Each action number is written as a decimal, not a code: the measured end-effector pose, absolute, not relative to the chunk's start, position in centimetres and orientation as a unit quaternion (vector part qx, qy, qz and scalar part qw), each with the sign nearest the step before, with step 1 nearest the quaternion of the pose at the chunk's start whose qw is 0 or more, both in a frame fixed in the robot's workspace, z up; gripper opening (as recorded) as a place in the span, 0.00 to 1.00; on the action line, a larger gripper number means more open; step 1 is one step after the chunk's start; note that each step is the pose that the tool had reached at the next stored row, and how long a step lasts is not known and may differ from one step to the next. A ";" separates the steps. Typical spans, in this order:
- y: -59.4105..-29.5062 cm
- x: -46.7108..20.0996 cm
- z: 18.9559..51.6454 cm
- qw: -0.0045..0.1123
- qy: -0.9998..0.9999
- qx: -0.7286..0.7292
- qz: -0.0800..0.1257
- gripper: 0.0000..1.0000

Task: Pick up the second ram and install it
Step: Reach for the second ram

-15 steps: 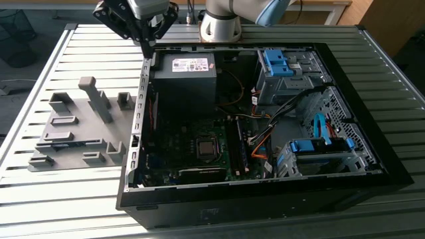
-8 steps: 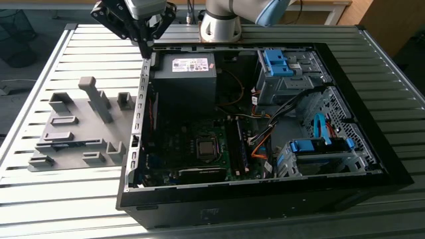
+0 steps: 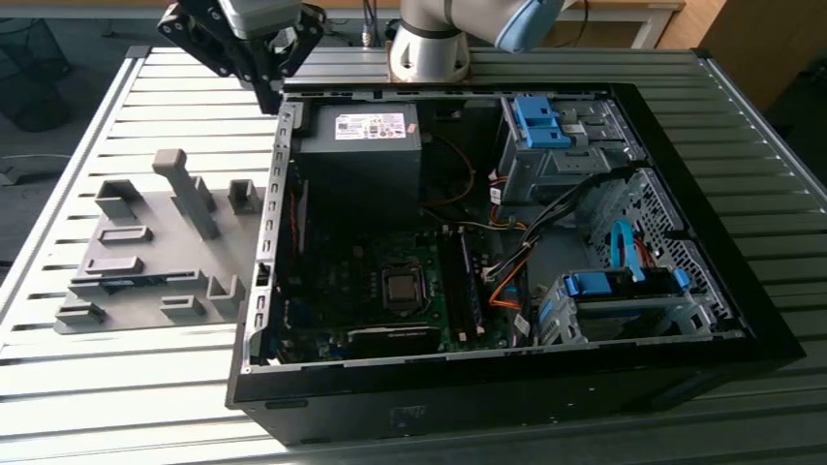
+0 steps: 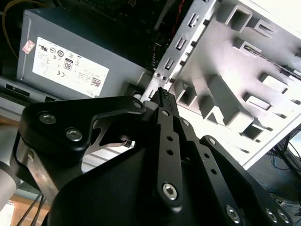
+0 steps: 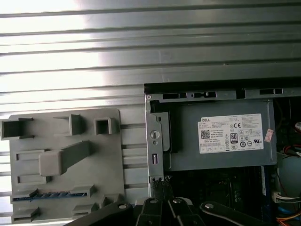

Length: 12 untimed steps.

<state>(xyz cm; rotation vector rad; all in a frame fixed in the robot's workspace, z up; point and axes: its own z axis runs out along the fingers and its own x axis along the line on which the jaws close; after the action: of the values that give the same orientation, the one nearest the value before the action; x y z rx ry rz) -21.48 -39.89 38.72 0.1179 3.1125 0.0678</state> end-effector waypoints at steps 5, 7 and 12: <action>-40.0 -23.2 38.7 0.013 0.999 0.038 0.022 0.11; -40.4 -23.3 38.7 0.013 0.999 0.038 0.022 0.11; -42.2 -24.0 38.6 0.013 0.999 0.038 0.022 0.11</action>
<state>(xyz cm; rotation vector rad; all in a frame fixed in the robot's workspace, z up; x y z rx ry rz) -23.97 -42.24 38.59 0.1181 3.1125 0.0675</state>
